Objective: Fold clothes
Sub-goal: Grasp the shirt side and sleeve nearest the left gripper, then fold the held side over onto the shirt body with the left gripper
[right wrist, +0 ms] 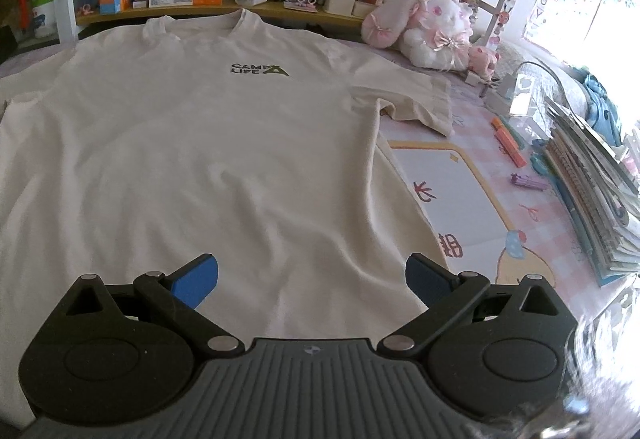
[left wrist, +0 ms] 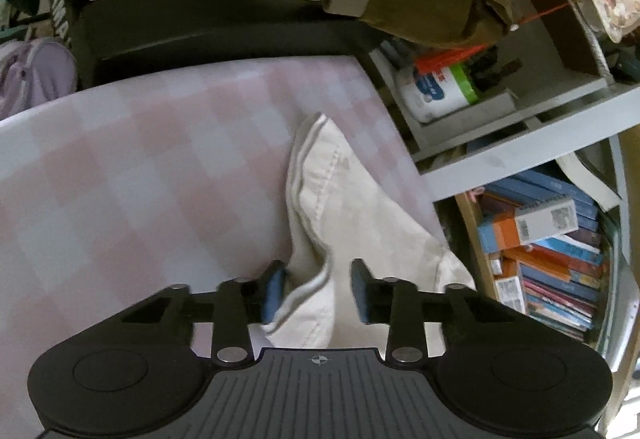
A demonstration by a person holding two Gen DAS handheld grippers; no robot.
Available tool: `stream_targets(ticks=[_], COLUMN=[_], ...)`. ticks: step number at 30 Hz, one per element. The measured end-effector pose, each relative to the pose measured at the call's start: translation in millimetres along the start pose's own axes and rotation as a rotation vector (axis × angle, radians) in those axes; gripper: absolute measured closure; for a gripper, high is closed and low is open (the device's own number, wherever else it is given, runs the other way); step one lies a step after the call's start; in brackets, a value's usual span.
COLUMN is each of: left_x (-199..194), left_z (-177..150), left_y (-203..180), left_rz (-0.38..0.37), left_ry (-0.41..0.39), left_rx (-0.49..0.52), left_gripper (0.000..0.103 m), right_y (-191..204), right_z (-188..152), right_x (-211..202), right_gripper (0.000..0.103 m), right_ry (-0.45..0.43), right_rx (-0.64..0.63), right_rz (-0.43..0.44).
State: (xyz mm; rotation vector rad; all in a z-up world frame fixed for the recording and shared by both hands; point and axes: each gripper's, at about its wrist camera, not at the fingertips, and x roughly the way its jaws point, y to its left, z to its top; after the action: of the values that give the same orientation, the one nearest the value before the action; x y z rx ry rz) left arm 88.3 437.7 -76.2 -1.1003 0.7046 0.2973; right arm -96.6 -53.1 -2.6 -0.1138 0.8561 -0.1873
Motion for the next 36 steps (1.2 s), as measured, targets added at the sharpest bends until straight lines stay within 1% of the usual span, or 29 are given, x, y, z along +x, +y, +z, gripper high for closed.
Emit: stream_targets(ticks=[1, 2, 4, 7, 10, 14, 17, 20, 24, 26, 29, 31, 32, 33, 34, 35, 36], left_x=[1, 2, 2, 1, -4, -5, -5, -6, -10, -8, -4, 6, 11, 20, 29, 37, 44], left_z=[0, 0, 1, 1, 0, -8, -18, -31, -57, -76, -115, -149, -165, -183, -201, -214, -224], left_y=[1, 2, 1, -3, -19, -49, -73, -103, -151, -176, -208, -224, -228, -230, -229, -226, -223], left_rz=[0.009, 0.018, 0.033, 0.049, 0.033, 0.035, 0.044, 0.063, 0.077, 0.082, 0.082, 0.105, 0.131, 0.174, 0.212, 0.235, 0.259], left_ry=[-0.002, -0.005, -0.011, -0.025, -0.047, -0.057, -0.064, -0.084, -0.111, -0.11, -0.083, -0.044, -0.027, -0.011, 0.012, 0.042, 0.068], left_rx=[-0.004, -0.008, -0.012, -0.008, 0.04, 0.154, 0.233, 0.333, 0.52, 0.628, 0.812, 0.954, 1.027, 1.102, 1.172, 1.217, 1.246], left_gripper=[0.087, 0.092, 0.096, 0.097, 0.097, 0.097, 0.097, 0.097, 0.097, 0.097, 0.097, 0.096, 0.092, 0.09, 0.089, 0.086, 0.086], right_y=[-2, -3, -5, -7, -9, -13, -20, -31, -43, -49, -55, -59, -60, -62, -64, -66, -68], right_z=[-1, -1, -2, -2, 1, 1, -1, 0, 3, 3, 4, 4, 4, 4, 4, 4, 4], right_x=[1, 1, 3, 8, 15, 26, 37, 50, 64, 68, 71, 72, 73, 73, 74, 75, 76], right_gripper=[0.002, 0.002, 0.002, 0.002, 0.002, 0.002, 0.002, 0.002, 0.0, 0.0, 0.0, 0.0, 0.0, 0.0, 0.0, 0.0, 0.0], right_ry=[0.004, 0.008, 0.015, 0.015, 0.003, -0.053, -0.073, -0.058, -0.034, -0.032, -0.034, -0.035, -0.035, -0.033, -0.032, -0.03, -0.027], right_rx=[0.003, 0.006, 0.007, -0.005, -0.049, -0.161, -0.223, -0.217, -0.179, -0.173, -0.178, -0.183, -0.185, -0.186, -0.187, -0.188, -0.188], right_rz=[-0.001, -0.002, 0.0, 0.012, 0.031, 0.06, 0.095, 0.148, 0.234, 0.276, 0.324, 0.352, 0.363, 0.375, 0.386, 0.398, 0.407])
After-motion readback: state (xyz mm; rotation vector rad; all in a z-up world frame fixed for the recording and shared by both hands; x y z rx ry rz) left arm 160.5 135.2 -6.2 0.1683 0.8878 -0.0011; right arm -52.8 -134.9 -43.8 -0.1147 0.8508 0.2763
